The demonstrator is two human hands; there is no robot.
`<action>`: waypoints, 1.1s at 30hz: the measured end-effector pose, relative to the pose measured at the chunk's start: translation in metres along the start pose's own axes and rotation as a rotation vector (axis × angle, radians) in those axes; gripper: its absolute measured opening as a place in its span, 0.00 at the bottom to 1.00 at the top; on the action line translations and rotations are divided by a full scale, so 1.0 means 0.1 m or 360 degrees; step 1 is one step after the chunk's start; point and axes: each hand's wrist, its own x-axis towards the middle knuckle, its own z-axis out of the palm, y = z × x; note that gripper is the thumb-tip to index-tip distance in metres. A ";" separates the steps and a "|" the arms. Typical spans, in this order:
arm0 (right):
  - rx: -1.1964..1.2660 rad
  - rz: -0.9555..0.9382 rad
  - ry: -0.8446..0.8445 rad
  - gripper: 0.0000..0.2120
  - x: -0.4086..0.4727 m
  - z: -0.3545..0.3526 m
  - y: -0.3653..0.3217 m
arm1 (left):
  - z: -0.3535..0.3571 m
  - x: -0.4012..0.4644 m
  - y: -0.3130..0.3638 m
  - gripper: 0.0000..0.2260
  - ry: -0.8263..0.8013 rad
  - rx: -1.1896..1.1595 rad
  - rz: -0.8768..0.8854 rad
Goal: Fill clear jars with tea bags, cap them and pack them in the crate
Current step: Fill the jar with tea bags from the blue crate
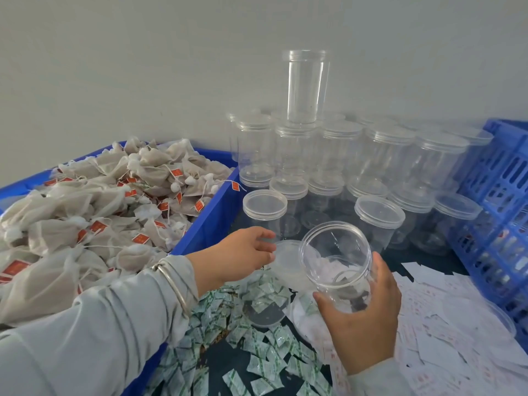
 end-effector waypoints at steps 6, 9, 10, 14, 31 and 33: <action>0.0071 0.0041 -0.0063 0.55 -0.03 -0.02 -0.05 | -0.31 0.00 -0.02 0.12 0.0356 -0.0251 0.0128; 0.0107 0.0064 -0.0147 0.51 -0.05 -0.02 -0.14 | -0.61 -0.03 -0.04 0.10 0.0726 -0.0275 0.0255; 0.0124 0.0092 -0.0155 0.50 -0.07 -0.01 -0.18 | -0.73 -0.04 -0.06 0.10 0.0871 -0.0143 0.0283; 0.0195 0.0111 -0.0283 0.49 -0.18 0.02 -0.39 | -1.19 -0.08 -0.26 0.11 0.1208 0.0263 0.0177; 0.0421 0.0232 -0.0982 0.54 -0.58 0.49 -0.58 | -1.34 -0.08 -0.57 0.12 0.0426 0.1436 -0.0211; 0.0386 0.0212 -0.1006 0.54 -0.58 0.47 -0.53 | -1.34 -0.05 -0.57 0.11 0.0525 0.1517 -0.0181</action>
